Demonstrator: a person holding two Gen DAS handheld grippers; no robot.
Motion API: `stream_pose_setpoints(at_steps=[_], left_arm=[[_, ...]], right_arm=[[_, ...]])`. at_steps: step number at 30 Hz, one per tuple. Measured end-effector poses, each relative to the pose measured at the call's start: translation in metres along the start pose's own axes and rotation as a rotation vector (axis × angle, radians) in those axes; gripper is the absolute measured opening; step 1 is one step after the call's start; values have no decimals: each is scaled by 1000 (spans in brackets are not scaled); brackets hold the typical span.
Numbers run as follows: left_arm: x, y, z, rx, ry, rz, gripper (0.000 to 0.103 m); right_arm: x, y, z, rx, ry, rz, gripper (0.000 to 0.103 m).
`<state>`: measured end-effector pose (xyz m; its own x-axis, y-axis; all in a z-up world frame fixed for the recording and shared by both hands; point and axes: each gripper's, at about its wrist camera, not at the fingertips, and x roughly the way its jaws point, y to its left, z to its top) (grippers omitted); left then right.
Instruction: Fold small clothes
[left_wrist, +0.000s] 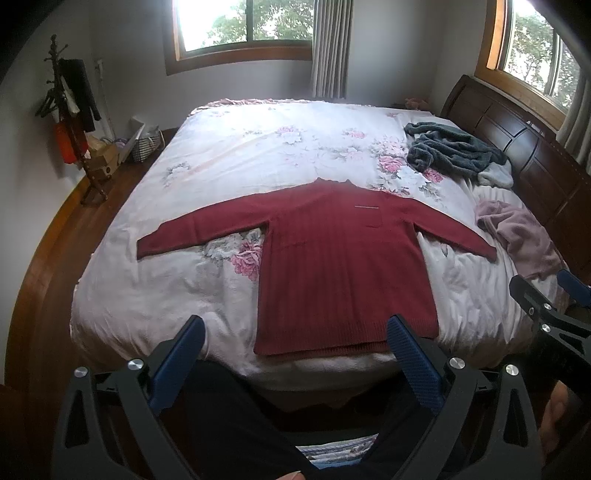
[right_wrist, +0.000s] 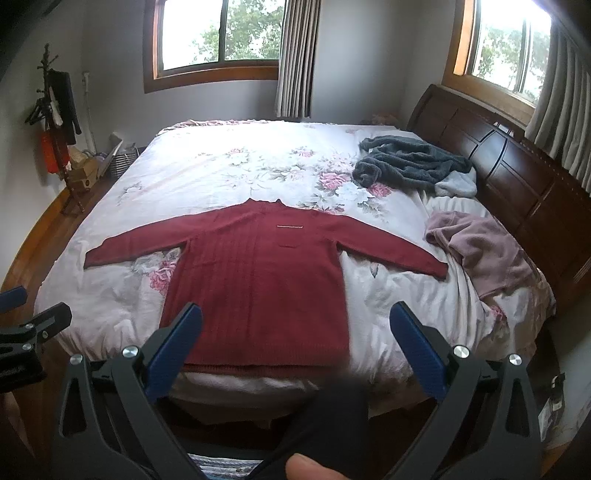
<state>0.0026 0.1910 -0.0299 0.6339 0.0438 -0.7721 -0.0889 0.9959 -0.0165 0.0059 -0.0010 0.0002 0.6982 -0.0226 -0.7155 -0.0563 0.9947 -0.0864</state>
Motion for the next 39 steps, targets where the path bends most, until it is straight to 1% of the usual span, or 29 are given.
stream_pose_setpoints(at_steps=[29, 39], left_arm=[[1, 2, 3, -2, 9, -3, 99], [4, 4, -1, -4, 7, -2, 99]], right_arm=[[0, -2, 7, -2, -14, -6, 100], [-1, -3, 8, 0, -18, -5, 100]])
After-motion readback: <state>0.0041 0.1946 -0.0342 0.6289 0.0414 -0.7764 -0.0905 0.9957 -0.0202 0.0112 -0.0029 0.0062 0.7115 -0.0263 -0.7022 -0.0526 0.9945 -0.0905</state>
